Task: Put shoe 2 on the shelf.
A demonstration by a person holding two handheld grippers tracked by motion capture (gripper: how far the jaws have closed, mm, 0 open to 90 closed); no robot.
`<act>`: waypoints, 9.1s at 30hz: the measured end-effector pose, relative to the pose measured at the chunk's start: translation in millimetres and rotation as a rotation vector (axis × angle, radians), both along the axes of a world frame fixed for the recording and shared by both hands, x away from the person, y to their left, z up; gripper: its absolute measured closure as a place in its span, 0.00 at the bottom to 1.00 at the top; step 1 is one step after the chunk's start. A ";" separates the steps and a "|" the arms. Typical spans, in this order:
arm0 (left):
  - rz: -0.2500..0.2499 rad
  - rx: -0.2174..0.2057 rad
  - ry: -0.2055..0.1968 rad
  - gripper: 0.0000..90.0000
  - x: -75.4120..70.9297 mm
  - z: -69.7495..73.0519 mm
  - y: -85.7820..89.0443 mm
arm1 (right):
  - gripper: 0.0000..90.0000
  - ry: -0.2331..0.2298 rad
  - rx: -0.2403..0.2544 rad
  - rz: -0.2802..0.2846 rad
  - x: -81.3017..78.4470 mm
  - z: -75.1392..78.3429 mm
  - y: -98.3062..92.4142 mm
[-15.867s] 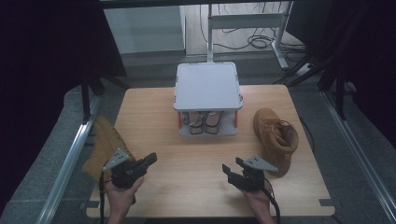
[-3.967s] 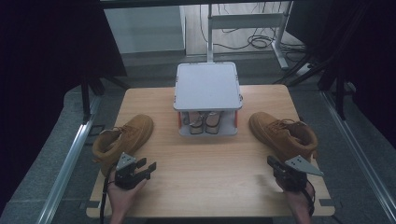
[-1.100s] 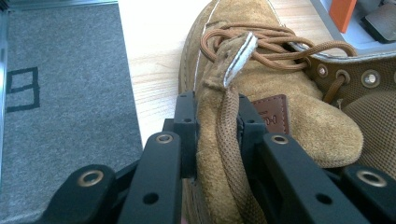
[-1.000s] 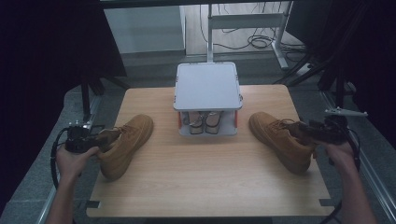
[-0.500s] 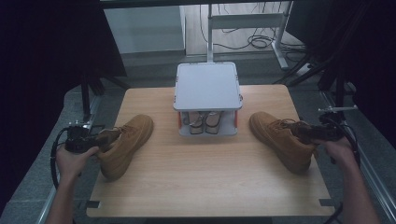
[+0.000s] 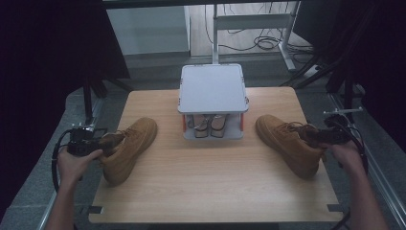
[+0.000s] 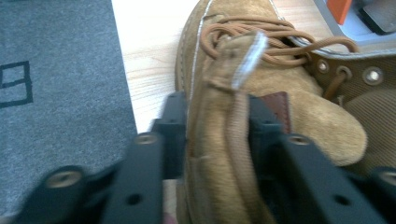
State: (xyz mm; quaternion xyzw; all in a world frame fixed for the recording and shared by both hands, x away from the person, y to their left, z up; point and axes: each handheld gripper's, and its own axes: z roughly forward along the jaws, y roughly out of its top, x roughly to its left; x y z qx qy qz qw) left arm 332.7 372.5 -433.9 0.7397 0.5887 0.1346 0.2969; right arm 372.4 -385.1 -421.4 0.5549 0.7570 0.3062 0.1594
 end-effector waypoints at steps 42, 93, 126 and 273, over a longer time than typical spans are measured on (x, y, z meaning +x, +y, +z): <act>0.004 -0.483 -0.351 0.86 -24.6 88.9 -11.2 | 0.90 -0.330 0.260 -0.094 -55.7 76.8 14.4; -0.070 -0.513 -0.449 0.86 41.7 154.4 -134.5 | 0.89 -0.441 0.443 -0.168 -11.1 141.9 120.3; 0.018 -0.490 -0.468 0.86 71.7 159.4 -191.8 | 0.89 -0.404 0.496 -0.236 21.2 146.3 170.2; -0.076 -0.463 -0.281 0.99 99.9 69.1 -160.8 | 0.99 -0.370 0.350 -0.085 58.1 57.0 142.9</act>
